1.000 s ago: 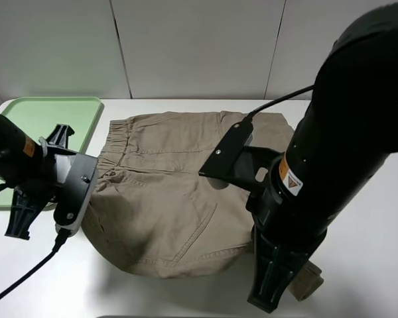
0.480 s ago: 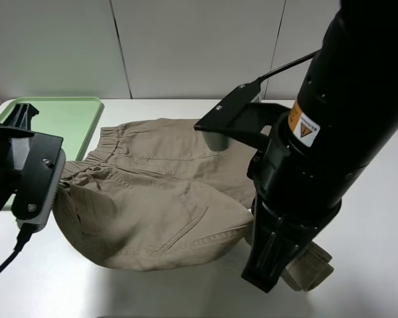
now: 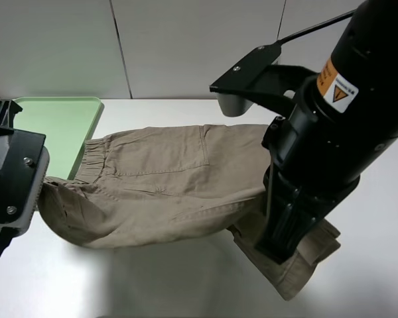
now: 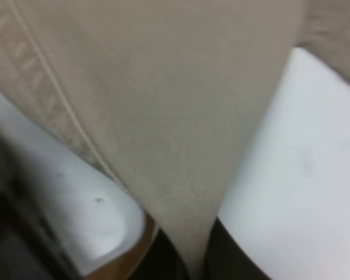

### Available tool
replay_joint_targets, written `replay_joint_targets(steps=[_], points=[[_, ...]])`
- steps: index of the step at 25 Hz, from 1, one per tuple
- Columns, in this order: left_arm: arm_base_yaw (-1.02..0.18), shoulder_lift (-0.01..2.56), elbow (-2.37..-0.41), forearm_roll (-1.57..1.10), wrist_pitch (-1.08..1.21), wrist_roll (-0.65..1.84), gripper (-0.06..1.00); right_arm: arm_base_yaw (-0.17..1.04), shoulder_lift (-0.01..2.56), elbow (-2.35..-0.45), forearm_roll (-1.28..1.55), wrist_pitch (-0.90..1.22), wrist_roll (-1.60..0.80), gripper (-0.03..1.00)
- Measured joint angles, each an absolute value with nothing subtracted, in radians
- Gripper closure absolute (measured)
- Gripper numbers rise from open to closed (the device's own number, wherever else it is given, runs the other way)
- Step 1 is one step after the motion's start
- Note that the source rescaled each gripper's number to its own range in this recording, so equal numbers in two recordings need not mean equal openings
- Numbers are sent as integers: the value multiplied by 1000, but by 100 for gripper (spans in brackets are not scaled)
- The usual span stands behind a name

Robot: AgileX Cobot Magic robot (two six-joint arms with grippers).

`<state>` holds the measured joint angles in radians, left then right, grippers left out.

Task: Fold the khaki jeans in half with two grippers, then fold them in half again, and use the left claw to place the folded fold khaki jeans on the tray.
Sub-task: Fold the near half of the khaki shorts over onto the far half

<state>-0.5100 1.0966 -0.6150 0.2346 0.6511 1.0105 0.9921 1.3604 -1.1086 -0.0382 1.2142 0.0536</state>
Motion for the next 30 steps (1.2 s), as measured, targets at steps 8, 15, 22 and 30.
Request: replay_joint_targets(steps=[8, 15, 22, 30], points=[[-510, 1257, -615, 434, 520, 747, 94, 733, 1361, -1109, -75, 1103, -52, 97], [-513, 1452, -632, 826, 333, 314, 94, 599, 1371, -1109, -38, 974, -112, 97], [-514, 1636, -767, 1131, 357, -43, 94, 587, 1472, -1109, -107, 898, -118, 97], [-511, 1815, -919, 1176, 412, -101, 94, 583, 1579, -1109, -248, 776, -115, 97]])
